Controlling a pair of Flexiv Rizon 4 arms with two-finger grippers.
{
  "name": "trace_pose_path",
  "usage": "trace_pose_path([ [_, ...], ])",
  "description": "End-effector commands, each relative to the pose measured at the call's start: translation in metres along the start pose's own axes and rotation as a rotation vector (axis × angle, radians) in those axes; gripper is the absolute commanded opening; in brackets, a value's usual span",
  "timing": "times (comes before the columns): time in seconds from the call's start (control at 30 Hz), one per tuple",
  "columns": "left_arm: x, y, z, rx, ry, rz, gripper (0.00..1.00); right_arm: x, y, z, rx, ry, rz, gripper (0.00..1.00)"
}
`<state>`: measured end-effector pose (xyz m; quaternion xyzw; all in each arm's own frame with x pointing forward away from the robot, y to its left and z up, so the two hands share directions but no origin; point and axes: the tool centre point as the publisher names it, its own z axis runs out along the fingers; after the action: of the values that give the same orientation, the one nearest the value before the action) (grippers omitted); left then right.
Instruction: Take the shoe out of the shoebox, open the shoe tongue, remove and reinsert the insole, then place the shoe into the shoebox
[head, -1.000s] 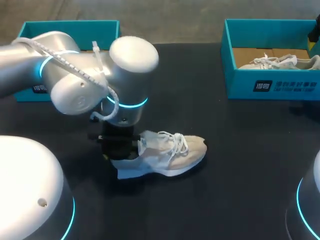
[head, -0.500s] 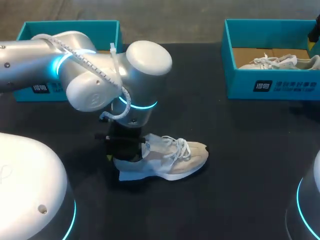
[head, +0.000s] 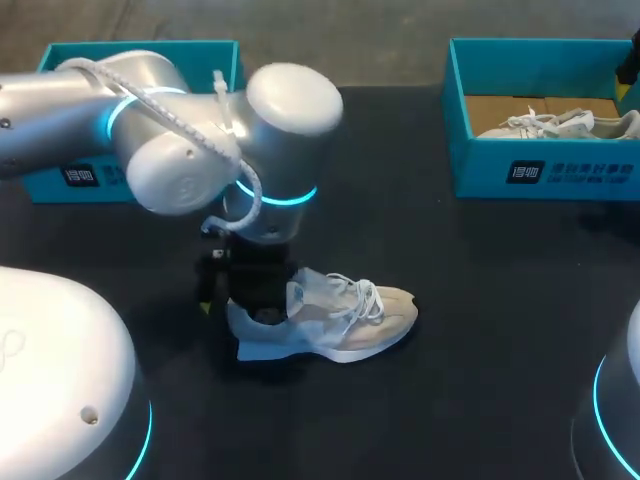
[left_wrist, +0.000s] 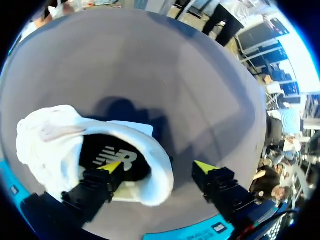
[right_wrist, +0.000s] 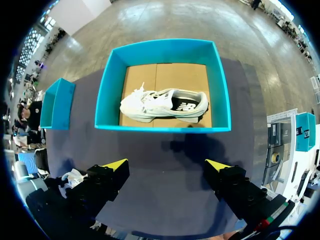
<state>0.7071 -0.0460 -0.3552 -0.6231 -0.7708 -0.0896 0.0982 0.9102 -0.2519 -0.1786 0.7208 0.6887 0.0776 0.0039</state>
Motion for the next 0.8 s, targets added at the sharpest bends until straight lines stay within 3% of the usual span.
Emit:
trace_pose_path([
  [0.03, 0.024, 0.001, -0.021, -0.003, -0.084, -0.036, 1.0, 0.0, -0.001, 0.0, -0.002, 0.0, 0.0, 1.0],
  [0.47, 0.053, 0.01, -0.072, 0.067, -0.259, -0.271, 1.0, 0.0, -0.001, 0.0, -0.002, 0.0, 0.0, 1.0],
  [0.8, 0.053, 0.01, -0.072, 0.067, -0.259, -0.271, 1.0, 0.0, -0.001, 0.0, -0.002, 0.0, 0.0, 1.0],
])
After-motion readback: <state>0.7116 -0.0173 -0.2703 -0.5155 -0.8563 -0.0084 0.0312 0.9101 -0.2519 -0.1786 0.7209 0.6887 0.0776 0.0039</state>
